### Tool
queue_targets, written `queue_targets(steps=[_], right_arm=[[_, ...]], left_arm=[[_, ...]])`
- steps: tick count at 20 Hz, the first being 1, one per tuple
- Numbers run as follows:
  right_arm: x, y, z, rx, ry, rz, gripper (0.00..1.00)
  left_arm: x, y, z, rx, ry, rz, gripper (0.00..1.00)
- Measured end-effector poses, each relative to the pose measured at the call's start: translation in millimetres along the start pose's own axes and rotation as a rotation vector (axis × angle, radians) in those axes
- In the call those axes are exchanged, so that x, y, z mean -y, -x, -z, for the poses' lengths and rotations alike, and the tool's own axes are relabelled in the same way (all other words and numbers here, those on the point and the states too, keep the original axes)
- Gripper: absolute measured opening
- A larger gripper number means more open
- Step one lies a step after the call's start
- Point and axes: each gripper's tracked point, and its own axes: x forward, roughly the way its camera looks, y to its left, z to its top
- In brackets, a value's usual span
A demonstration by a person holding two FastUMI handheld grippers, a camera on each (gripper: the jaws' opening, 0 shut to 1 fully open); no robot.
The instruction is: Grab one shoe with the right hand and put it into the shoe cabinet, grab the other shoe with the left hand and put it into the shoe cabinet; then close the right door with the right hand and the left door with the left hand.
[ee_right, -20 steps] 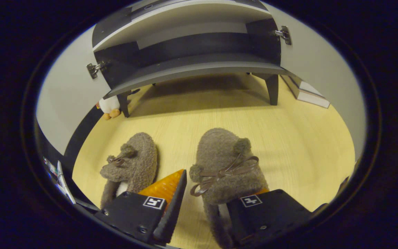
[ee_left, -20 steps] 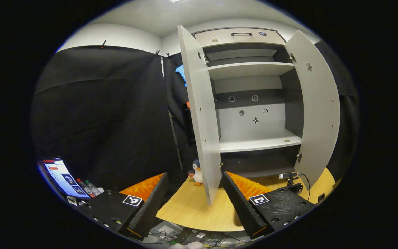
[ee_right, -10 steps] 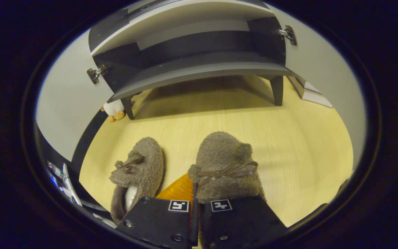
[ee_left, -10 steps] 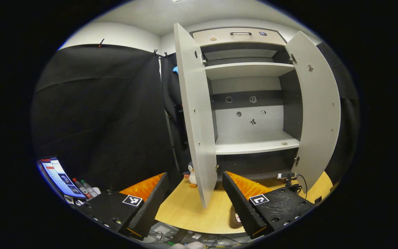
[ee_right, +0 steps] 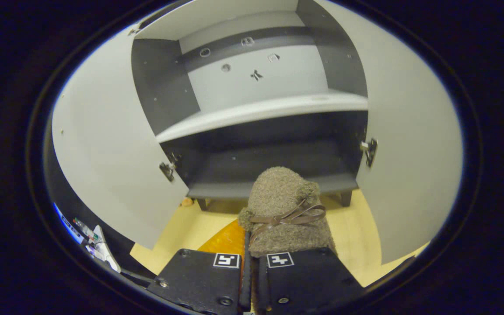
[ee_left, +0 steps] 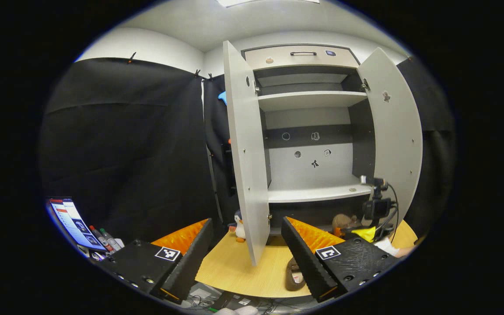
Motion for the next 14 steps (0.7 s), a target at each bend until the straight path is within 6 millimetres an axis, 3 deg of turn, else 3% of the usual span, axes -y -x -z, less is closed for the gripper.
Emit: queue_targets(steps=[2,5,7,9,14], right_arm=[[-14,6,-39,0.048,-0.015,-0.034,0.1],[-25,-2,-98,0.116,0.016,-0.032,0.1],[-29,-15,-140,0.153,0.036,-0.021,0.1],[-32,-32,-178,0.187,0.055,0.005,0.1],[-19,-81,-243,0.213,0.114,0.091,0.1]], left_arm=[[2,4,-4,0.011,0.005,-0.003,0.96],[2,9,-12,0.035,0.014,-0.016,0.96],[0,12,-15,0.047,0.021,-0.027,1.0],[-2,16,-17,0.051,0.028,-0.039,0.96],[-3,18,-17,0.044,0.045,-0.067,0.96]])
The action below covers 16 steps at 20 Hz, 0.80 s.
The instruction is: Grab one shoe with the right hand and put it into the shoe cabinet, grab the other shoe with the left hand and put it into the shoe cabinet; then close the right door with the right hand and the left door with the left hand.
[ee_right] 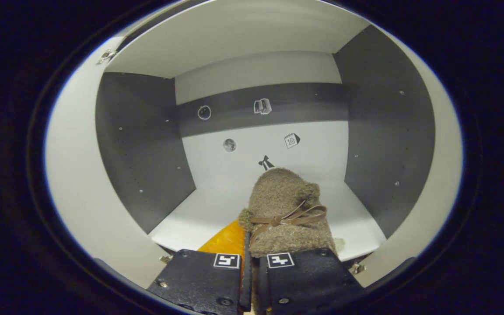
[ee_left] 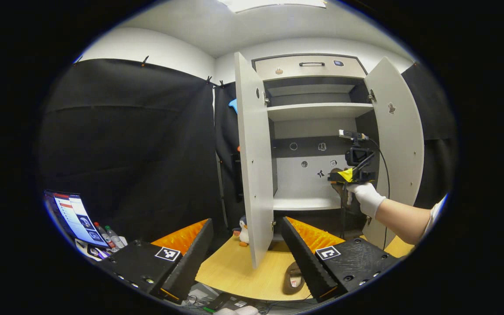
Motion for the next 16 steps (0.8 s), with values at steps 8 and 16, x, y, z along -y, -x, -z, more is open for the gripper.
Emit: queue_targets(steps=[8,16], right_arm=[[29,-83,25,-0.212,0.007,0.086,0.1],[28,-90,44,-0.422,-0.031,0.069,0.18]], left_arm=[[-2,0,4,-0.014,0.003,-0.032,0.96],[-2,-1,13,-0.031,0.022,-0.034,0.96]])
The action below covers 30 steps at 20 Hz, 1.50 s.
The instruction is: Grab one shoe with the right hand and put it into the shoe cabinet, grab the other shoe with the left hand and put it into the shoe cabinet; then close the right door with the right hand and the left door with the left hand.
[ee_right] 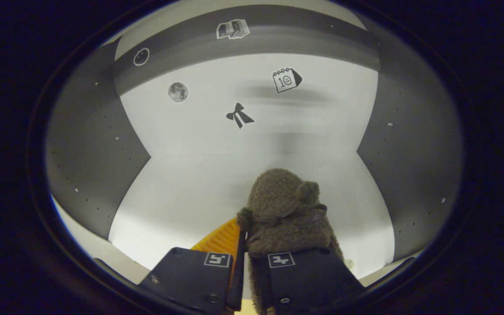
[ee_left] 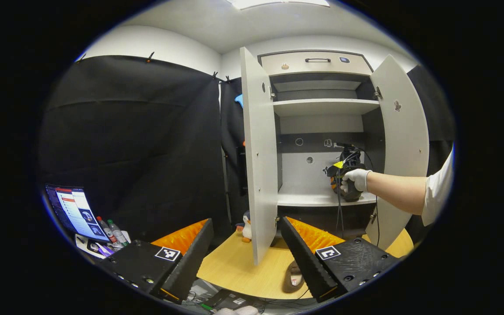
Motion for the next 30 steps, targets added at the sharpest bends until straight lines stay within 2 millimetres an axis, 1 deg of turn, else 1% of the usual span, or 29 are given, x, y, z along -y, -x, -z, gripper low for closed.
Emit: queue_targets(steps=[1,2,3,4,5,6,7,9,10,11,12,13,14,15,17,20,22,23,24,25,26,27,28,29,30], right_arm=[[-6,4,1,0.004,-0.011,-0.026,0.32],[-8,9,4,0.007,-0.011,-0.036,0.54],[-9,18,3,0.032,0.001,-0.041,0.75],[-7,24,2,0.069,0.017,-0.03,0.79],[-4,33,2,0.095,0.027,-0.018,0.85],[-7,45,2,0.129,0.025,-0.037,0.85],[-9,55,4,0.159,0.024,-0.051,0.82],[-11,81,11,0.226,0.036,-0.08,0.84],[-11,98,11,0.272,0.051,-0.084,0.84],[-8,116,9,0.335,0.065,-0.075,0.86],[-9,133,8,0.4,0.083,-0.07,0.84],[-12,154,8,0.456,0.093,-0.077,0.84],[-14,173,15,0.489,0.095,-0.088,0.88],[-16,196,15,0.525,0.093,-0.102,1.0],[-15,232,27,0.585,0.1,-0.107,1.0],[-15,292,55,0.658,0.081,-0.136,0.99],[-4,327,80,0.691,0.063,-0.106,1.0],[-2,342,92,0.702,0.06,-0.101,1.0],[1,355,106,0.713,0.06,-0.094,0.98],[7,367,121,0.714,0.057,-0.08,1.0],[13,379,136,0.723,0.057,-0.061,1.0],[21,390,149,0.727,0.05,-0.038,0.98],[27,398,165,0.729,0.047,-0.014,1.0],[32,408,182,0.728,0.041,0.002,0.98],[38,415,198,0.727,0.033,0.02,1.0]], left_arm=[[0,-1,3,-0.002,0.002,0.001,0.96],[0,-1,2,-0.003,0.003,0.001,0.96],[-1,-1,1,-0.001,0.003,0.001,0.96],[-2,-1,1,0.003,0.002,-0.001,0.96],[-2,-2,1,0.004,0.002,-0.004,0.96],[-2,-2,1,0.004,0.002,-0.006,0.96],[-2,-2,2,0.002,0.002,-0.009,0.96],[-5,-2,2,0.007,-0.005,-0.021,0.96],[-6,-3,3,0.01,-0.016,-0.031,1.0],[-7,-4,5,0.012,-0.024,-0.034,0.96],[-7,-6,8,0.011,-0.029,-0.025,0.96],[-8,-6,10,0.013,-0.032,-0.011,0.96],[-8,-6,10,0.018,-0.037,0.005,0.96],[-7,-8,6,0.025,-0.042,0.025,0.96],[-8,-13,4,0.036,-0.039,0.069,0.96],[-9,-16,0,0.068,-0.023,0.158,0.96],[-13,-14,2,0.08,-0.028,0.213,0.96],[-15,-16,2,0.088,-0.031,0.233,0.96],[-16,-18,2,0.093,-0.033,0.252,0.96],[-18,-20,2,0.096,-0.031,0.273,0.96],[-17,-22,2,0.097,-0.028,0.295,0.96],[-16,-22,6,0.094,-0.025,0.315,0.96],[-15,-22,9,0.09,-0.022,0.333,0.96],[-14,-20,15,0.082,-0.022,0.348,0.96],[-13,-20,20,0.074,-0.027,0.36,0.96]])
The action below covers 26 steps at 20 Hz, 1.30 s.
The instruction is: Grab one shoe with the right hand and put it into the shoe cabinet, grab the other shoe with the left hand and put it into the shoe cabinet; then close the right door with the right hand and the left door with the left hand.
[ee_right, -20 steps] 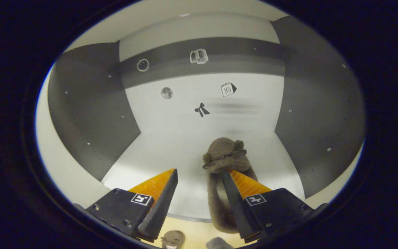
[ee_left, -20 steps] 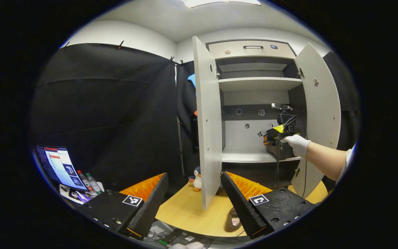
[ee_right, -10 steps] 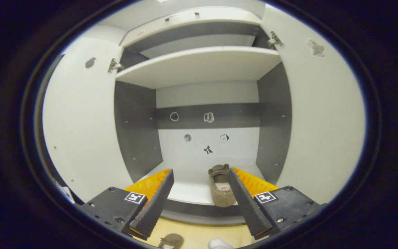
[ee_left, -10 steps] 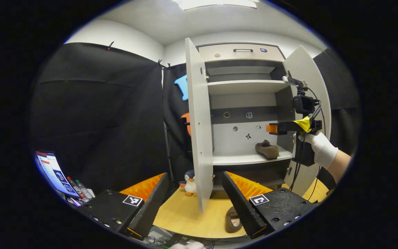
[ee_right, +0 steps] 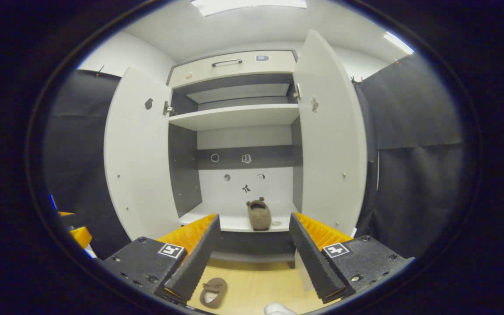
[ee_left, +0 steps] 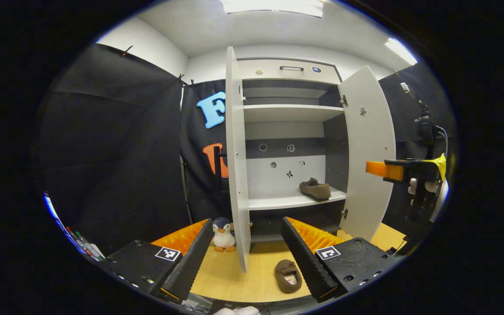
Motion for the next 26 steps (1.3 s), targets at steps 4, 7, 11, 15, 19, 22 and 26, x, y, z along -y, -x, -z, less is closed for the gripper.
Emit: queue_targets(steps=[4,7,11,15,19,22,26], right_arm=[[20,53,35,-0.033,0.005,0.068,1.0],[32,77,49,-0.06,-0.014,0.102,1.0],[48,84,48,-0.079,-0.025,0.136,1.0],[63,85,52,-0.107,-0.004,0.164,1.0],[83,89,58,-0.139,0.018,0.21,1.0],[98,93,73,-0.192,-0.001,0.253,1.0],[118,101,85,-0.231,-0.013,0.317,0.99]], left_arm=[[15,-5,19,-0.033,-0.01,0.053,0.96],[31,-13,27,-0.04,-0.023,0.086,0.96],[58,-34,49,-0.063,-0.018,0.126,0.96],[87,-65,119,-0.183,-0.002,0.171,0.96],[110,-85,219,-0.373,0.052,0.204,0.97],[116,-100,285,-0.465,0.015,0.218,0.97],[126,-112,354,-0.593,-0.01,0.224,0.97]])
